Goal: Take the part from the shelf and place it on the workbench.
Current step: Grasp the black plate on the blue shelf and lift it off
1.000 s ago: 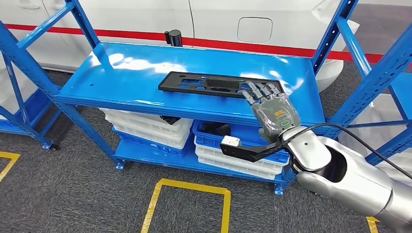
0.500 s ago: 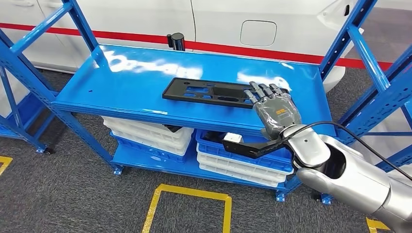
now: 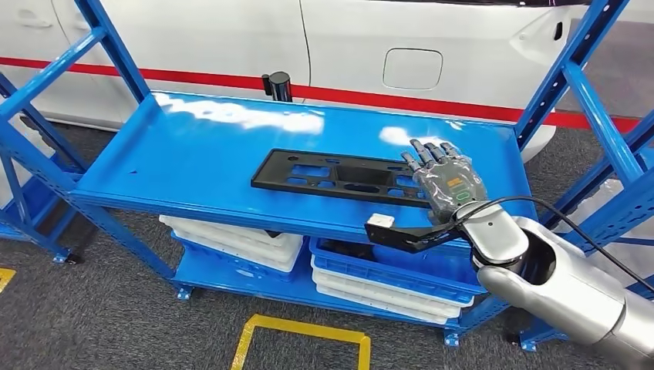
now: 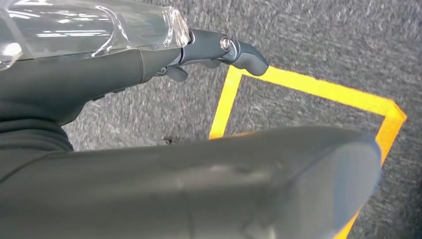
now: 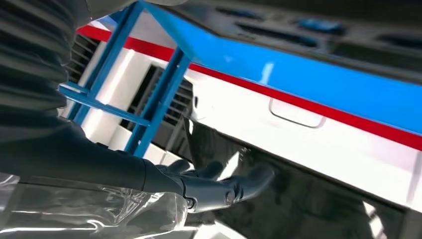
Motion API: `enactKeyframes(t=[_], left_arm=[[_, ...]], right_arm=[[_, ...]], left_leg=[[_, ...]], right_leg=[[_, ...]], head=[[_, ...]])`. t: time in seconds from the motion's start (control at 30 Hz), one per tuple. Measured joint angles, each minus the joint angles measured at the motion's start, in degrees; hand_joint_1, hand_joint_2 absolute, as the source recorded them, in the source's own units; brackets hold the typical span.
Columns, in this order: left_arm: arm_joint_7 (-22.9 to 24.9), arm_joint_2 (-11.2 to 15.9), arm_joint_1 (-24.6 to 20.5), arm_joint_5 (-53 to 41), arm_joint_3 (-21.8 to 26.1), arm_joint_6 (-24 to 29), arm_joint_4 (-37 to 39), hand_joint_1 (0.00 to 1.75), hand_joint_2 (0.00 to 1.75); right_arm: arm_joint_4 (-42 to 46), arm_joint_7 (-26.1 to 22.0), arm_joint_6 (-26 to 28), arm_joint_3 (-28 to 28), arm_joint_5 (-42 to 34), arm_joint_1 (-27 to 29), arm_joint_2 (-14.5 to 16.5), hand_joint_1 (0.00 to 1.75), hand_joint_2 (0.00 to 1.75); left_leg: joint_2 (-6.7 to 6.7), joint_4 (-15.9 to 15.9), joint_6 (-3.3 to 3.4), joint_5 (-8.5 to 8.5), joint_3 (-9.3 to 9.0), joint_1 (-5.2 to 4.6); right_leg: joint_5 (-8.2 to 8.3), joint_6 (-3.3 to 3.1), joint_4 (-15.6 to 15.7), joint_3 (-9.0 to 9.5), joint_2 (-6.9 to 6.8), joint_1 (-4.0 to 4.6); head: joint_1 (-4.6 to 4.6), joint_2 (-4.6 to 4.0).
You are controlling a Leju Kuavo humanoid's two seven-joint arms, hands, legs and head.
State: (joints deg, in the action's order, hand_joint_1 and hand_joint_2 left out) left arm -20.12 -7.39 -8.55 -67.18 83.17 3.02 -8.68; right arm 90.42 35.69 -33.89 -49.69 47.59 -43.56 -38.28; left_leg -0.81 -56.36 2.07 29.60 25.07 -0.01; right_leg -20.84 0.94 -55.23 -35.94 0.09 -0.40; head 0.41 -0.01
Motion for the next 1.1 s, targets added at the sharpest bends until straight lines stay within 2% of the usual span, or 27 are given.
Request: enactKeyframes(t=[0.07, 0.13, 0.17, 0.2, 0.23, 0.3, 0.37, 0.47, 0.5, 0.53, 0.57, 0.63, 0.67, 0.7, 0.73, 0.8, 0.83, 0.87, 0.93, 1.0, 1.03, 1.1], left_arm=[[0.5, 0.0, -0.1, 0.0, 0.2, 1.1, 0.0, 0.00, 0.00], [0.9, 0.0, -0.1, 0.0, 0.5, 1.8, 0.0, 0.00, 0.00], [0.9, 0.0, 0.0, -0.1, 0.7, 2.0, 0.0, 0.00, 0.00], [1.0, 0.0, 0.0, -0.2, 0.8, 2.2, 0.0, 0.00, 0.00], [1.0, 0.0, 0.0, -0.3, 0.8, 2.4, 0.0, 0.00, 0.00], [1.0, 0.0, 0.0, -0.5, 1.0, 2.7, 0.0, 0.00, 0.00], [1.1, 0.0, 0.0, -0.5, 1.1, 3.0, 0.1, 0.00, 0.00], [1.2, 0.0, 0.0, -0.6, 1.2, 3.3, 0.1, 0.00, 0.00], [1.3, 0.0, 0.0, -0.6, 1.2, 3.4, 0.1, 0.00, 0.00], [1.2, 0.0, 0.0, -0.6, 1.2, 3.4, 0.1, 0.00, 0.00], [1.2, 0.0, -0.1, -0.6, 1.2, 3.4, 0.1, 0.00, 0.00], [1.2, 0.0, -0.1, -0.6, 1.4, 3.5, 0.1, 0.00, 0.00], [1.2, 0.0, 0.0, -0.6, 1.5, 3.6, 0.1, 0.00, 0.00], [1.2, 0.0, 0.0, -0.6, 1.6, 3.6, 0.1, 0.00, 0.00], [1.2, 0.0, 0.0, -0.6, 1.6, 3.7, 0.1, 0.00, 0.00], [1.2, -0.1, -0.1, -0.7, 1.7, 3.7, 0.1, 0.00, 0.00], [1.2, -0.1, -0.1, -0.8, 1.8, 3.7, 0.1, 0.00, 0.00], [1.2, -0.2, -0.1, -0.9, 1.9, 3.7, 0.1, 0.00, 0.00], [1.2, -0.2, -0.1, -1.1, 2.1, 3.7, 0.1, 0.00, 0.00], [1.2, -0.2, -0.2, -1.3, 2.2, 3.7, 0.1, 0.00, 0.00], [1.3, -0.2, -0.2, -1.4, 2.3, 3.7, 0.2, 0.00, 0.00], [1.3, -0.2, -0.2, -1.6, 2.4, 3.8, 0.2, 0.00, 0.00]], right_arm=[[0.0, 0.0, -2.2, 1.4, -0.3, 0.5, 0.2, 0.00, 1.75], [0.0, 0.0, -4.4, 2.6, -0.6, 1.4, 0.4, 0.00, 1.75], [-0.1, 0.0, -5.5, 3.1, -0.7, 1.9, 0.5, 0.00, 1.75], [-0.1, 0.0, -6.6, 3.7, -0.8, 2.4, 0.6, 0.00, 1.75], [-0.1, 0.0, -7.7, 4.3, -0.9, 2.7, 0.7, 0.00, 1.75], [-0.2, 0.0, -10.1, 5.7, -1.2, 3.2, 0.9, 0.00, 1.75], [-0.2, 0.0, -12.6, 7.2, -1.2, 3.6, 1.0, 0.00, 1.75], [-0.1, 0.0, -16.7, 9.3, -0.4, 4.2, 1.1, 0.00, 1.75], [-0.1, 0.0, -18.1, 10.0, 0.0, 4.4, 1.1, 0.00, 1.75], [0.0, 0.0, -19.3, 10.7, 0.3, 4.6, 1.1, 0.00, 1.75], [0.2, 0.0, -20.3, 11.4, 0.6, 4.8, 1.1, 0.00, 1.75], [0.5, 0.0, -21.5, 12.6, 1.1, 5.4, 1.2, 0.00, 1.75], [0.7, 0.0, -21.8, 13.0, 1.3, 5.8, 1.3, 0.00, 1.75], [0.9, 0.0, -22.0, 13.4, 1.4, 6.0, 1.3, 0.00, 1.75], [1.1, 0.0, -22.0, 13.7, 1.3, 6.2, 1.4, 0.00, 1.75], [1.6, 0.0, -22.0, 14.5, 0.5, 6.3, 1.4, 0.00, 1.75], [1.8, 0.0, -22.0, 14.9, -0.2, 6.2, 1.5, 0.00, 1.75], [2.0, 0.0, -22.0, 15.2, -1.0, 6.2, 1.6, 0.00, 1.75], [2.4, 0.0, -22.0, 15.5, -2.4, 6.3, 1.8, 0.00, 1.75], [2.9, 0.0, -21.7, 15.6, -3.1, 6.3, 2.0, 0.00, 1.75], [3.1, 0.0, -21.3, 15.6, -3.3, 6.3, 2.1, 0.00, 1.75], [3.4, 0.0, -19.4, 15.4, -4.5, 6.2, 2.4, 0.00, 1.75]], left_leg=[[0.12, -6.4, -0.53, 1.80, 3.89, 0.32], [0.18, -13.4, -1.18, 4.91, 9.07, 0.63], [0.20, -14.8, -1.43, 5.51, 10.72, 0.76], [0.23, -14.3, -1.62, 4.89, 11.50, 0.89], [0.27, -12.0, -1.79, 3.02, 11.24, 1.03], [0.35, -3.8, -2.07, -2.31, 8.93, 1.22], [0.45, 1.0, -1.51, -4.82, 7.42, 1.03], [0.40, 1.2, 0.03, -5.50, 7.06, 0.71], [0.38, 1.3, 0.42, -5.61, 6.91, 0.73], [0.37, 1.3, 0.75, -5.74, 6.77, 0.80], [0.38, 1.4, 0.99, -5.76, 6.70, 0.81], [0.38, 1.4, 1.30, -5.60, 6.62, 0.62], [0.38, 1.3, 1.44, -5.50, 6.55, 0.49], [0.37, 1.3, 1.55, -5.39, 6.44, 0.37], [0.33, 1.3, 1.61, -5.26, 6.26, 0.25], [0.22, 1.3, 1.54, -4.92, 5.82, 0.03], [0.16, 1.3, 1.37, -4.71, 5.69, -0.11], [0.13, 1.3, 1.18, -4.51, 5.65, -0.19], [0.13, 1.3, 0.67, -4.24, 5.67, -0.22], [0.21, 0.8, 0.03, -3.60, 5.93, -0.10], [0.26, -0.8, -0.32, -2.61, 6.66, -0.04], [0.36, -7.5, -0.96, 0.64, 9.93, 0.19]], right_leg=[[-0.30, -0.43, 0.4, 0.62, -0.02, -0.22], [-0.77, -0.57, 0.4, 0.83, 0.00, -0.26], [-1.02, -0.50, 0.4, 1.02, 0.02, -0.28], [-1.29, -0.37, 0.4, 1.30, 0.03, -0.32], [-1.54, -0.20, 0.4, 1.64, 0.03, -0.39], [-2.06, 0.37, 0.3, 2.42, 0.03, -0.48], [-2.42, 1.06, 0.4, 2.78, 0.05, -0.40], [-2.85, 2.08, 0.4, 2.98, 0.06, -0.47], [-3.48, 2.32, -0.4, 2.77, 0.05, -0.58], [-4.63, 2.51, -2.2, 2.03, 0.04, -0.64], [-6.45, 2.63, -5.5, 0.52, 0.04, -0.67], [-10.09, 2.73, -13.9, -3.65, 0.03, -0.62], [-10.86, 2.71, -16.9, -5.26, 0.03, -0.61], [-10.41, 2.59, -17.5, -5.76, 0.03, -0.60], [-8.82, 2.37, -15.6, -5.02, 0.03, -0.55], [-4.68, 1.63, -7.3, -1.15, 0.04, -0.26], [-3.28, 1.32, -3.5, 0.64, -0.02, -0.04], [-2.66, 1.12, -1.2, 1.73, -0.08, 0.16], [-2.63, 0.95, 0.0, 2.19, -0.19, 0.35], [-2.56, 0.60, 0.3, 2.32, -0.25, 0.10], [-2.53, 0.39, 0.4, 2.42, -0.29, -0.05], [-2.62, 0.09, 0.5, 2.53, -0.35, -0.19]], head=[[-0.13, 0.00], [-0.25, 0.01], [-0.26, 0.01], [-0.27, 0.01], [-0.27, 0.01], [-0.28, 0.01], [-0.27, 0.01], [-0.18, 0.01], [-0.13, 0.00], [-0.06, 0.00], [0.01, 0.00], [0.11, 0.00], [0.12, 0.00], [0.13, 0.00], [0.14, 0.00], [0.15, 0.00], [0.16, 0.00], [0.15, 0.00], [0.13, 0.01], [0.09, 0.01], [0.01, 0.01], [-0.17, -0.01]])
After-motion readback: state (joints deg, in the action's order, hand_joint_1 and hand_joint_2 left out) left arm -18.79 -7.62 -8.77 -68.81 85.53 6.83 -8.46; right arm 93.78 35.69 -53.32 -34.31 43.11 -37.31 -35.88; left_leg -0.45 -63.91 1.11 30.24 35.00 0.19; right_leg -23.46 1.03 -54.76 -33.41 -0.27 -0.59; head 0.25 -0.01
